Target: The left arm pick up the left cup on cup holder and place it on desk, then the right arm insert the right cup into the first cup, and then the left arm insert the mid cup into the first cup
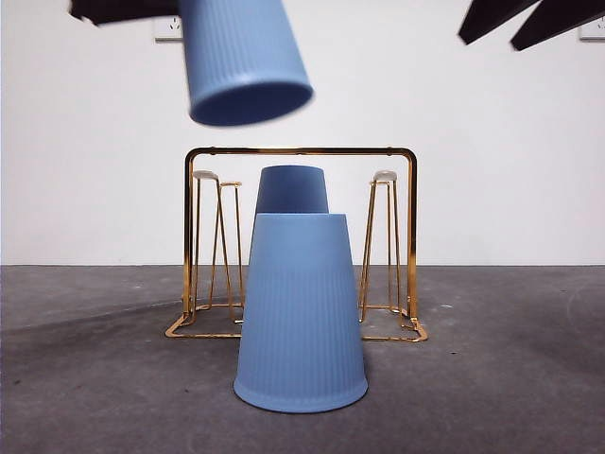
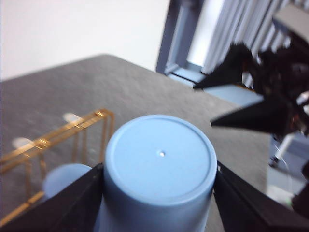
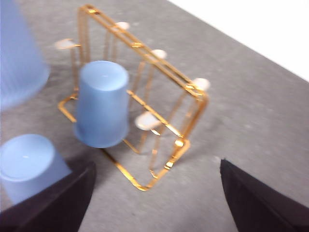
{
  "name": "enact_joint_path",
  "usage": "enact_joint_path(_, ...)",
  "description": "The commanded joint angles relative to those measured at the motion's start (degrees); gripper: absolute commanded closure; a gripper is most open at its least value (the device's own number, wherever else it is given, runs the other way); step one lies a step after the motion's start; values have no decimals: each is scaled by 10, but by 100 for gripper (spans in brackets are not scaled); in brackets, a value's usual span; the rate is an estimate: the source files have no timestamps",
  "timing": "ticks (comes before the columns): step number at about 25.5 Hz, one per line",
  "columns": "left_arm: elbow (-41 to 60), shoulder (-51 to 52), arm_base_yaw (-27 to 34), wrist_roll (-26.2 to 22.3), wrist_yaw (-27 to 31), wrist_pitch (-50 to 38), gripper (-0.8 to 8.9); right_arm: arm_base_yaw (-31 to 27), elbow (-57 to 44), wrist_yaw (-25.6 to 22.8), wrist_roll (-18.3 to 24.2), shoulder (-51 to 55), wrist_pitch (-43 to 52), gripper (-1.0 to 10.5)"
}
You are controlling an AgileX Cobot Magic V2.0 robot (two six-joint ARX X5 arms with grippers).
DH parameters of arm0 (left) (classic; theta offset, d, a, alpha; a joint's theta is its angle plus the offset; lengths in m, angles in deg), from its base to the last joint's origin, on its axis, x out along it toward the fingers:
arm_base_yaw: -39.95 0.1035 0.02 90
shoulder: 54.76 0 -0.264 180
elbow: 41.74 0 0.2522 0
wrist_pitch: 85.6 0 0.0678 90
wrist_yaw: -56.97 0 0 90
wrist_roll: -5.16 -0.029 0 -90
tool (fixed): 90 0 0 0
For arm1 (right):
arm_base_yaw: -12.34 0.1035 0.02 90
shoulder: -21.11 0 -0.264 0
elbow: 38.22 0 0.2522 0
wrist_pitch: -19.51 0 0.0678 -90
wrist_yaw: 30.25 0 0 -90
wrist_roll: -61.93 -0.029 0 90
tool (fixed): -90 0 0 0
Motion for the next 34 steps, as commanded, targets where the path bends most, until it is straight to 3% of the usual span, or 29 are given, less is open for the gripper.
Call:
enact_joint_path(1,-11,-30,-20,-24,12,-5,536,-11,10,0,6,11,-8,538)
enact_joint_path(10,-11,-111,-61,-78,62,-31,536,-36,10,0,13,47,-44,538)
enact_joint_path(16,-11,-148,-80,-104,65,-31,535,-42,10,0,17,56,-61,538)
enact_joint_path(27,-11,-149,-129,-129,98,-26,535,-52,10,0,18,56,-70,537)
enact_joint_path(34,-10,-149,-132,-179,118,17,534,-52,10,0,18,56,-82,538)
